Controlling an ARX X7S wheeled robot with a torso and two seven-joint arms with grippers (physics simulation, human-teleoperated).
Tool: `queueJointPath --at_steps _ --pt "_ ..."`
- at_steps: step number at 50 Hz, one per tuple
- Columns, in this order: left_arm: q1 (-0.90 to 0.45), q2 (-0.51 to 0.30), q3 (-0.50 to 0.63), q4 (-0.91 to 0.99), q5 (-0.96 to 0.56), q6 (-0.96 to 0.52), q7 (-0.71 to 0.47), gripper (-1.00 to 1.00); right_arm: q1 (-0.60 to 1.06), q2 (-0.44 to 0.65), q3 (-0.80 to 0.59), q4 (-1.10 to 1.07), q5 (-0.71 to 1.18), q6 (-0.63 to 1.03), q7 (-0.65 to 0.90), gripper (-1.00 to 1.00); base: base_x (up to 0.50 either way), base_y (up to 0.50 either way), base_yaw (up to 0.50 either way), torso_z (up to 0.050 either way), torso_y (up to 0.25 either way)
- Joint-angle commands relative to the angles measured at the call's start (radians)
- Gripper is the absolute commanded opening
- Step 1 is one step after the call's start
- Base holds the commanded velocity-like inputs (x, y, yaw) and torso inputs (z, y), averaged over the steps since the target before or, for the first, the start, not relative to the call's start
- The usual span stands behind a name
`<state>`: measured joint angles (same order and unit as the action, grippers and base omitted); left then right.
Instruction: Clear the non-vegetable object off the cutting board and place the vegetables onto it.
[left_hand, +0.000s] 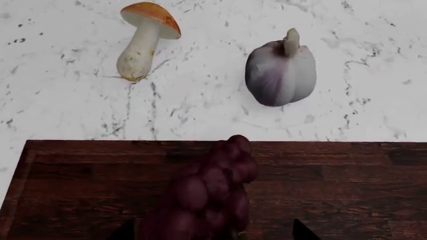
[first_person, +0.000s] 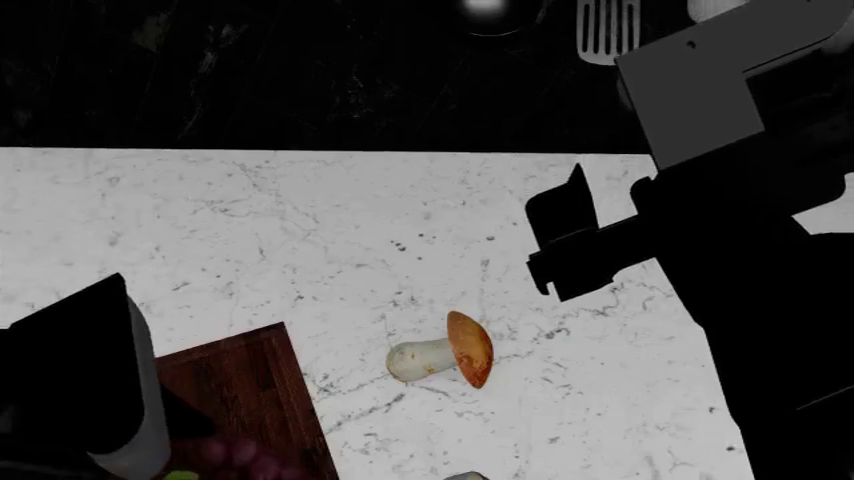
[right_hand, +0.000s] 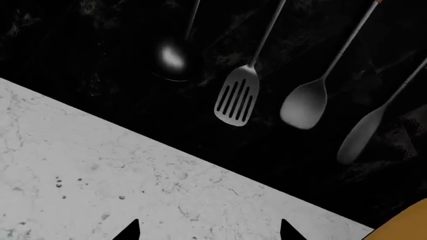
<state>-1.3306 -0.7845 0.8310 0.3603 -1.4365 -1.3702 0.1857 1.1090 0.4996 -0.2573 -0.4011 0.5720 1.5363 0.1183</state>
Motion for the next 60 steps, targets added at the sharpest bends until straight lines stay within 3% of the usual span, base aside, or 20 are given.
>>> queueJointPath --at_steps 1,13,23,29,36,48,60 --pt "-0.003 0.000 0.044 -0.041 0.174 0.039 0.012 -1.00 -0.016 0.009 0.003 -0.001 0.023 -0.011 0.019 1.00 0.00 0.00 0.00 0.000 0.000" --pt "-0.072 -0.016 -0.010 0.005 0.069 -0.013 -0.055 -1.00 -0.012 0.012 0.010 -0.011 0.051 -0.001 0.040 1.00 0.00 0.00 0.00 0.000 0.000" --pt "-0.207 -0.066 -0.099 0.020 -0.061 -0.060 -0.148 -1.00 0.007 0.015 0.009 -0.010 0.081 0.008 0.059 1.00 0.00 0.00 0.00 0.000 0.000" --pt "-0.241 -0.102 -0.070 -0.016 0.056 -0.048 -0.096 -1.00 0.009 0.019 0.010 -0.004 0.094 -0.002 0.069 1.00 0.00 0.00 0.00 0.000 0.000" --pt "-0.278 -0.105 0.062 -0.149 0.330 0.043 0.039 -1.00 -0.004 0.025 0.008 0.002 0.104 -0.020 0.077 1.00 0.00 0.00 0.00 0.000 0.000" --pt "-0.319 0.020 0.245 -0.488 0.602 0.192 0.178 -1.00 -0.005 0.040 0.003 0.009 0.131 -0.033 0.095 1.00 0.00 0.00 0.00 0.000 0.000" --pt "-0.288 0.088 0.310 -0.661 0.682 0.267 0.218 -1.00 -0.013 0.047 0.004 0.011 0.146 -0.040 0.109 1.00 0.00 0.00 0.00 0.000 0.001"
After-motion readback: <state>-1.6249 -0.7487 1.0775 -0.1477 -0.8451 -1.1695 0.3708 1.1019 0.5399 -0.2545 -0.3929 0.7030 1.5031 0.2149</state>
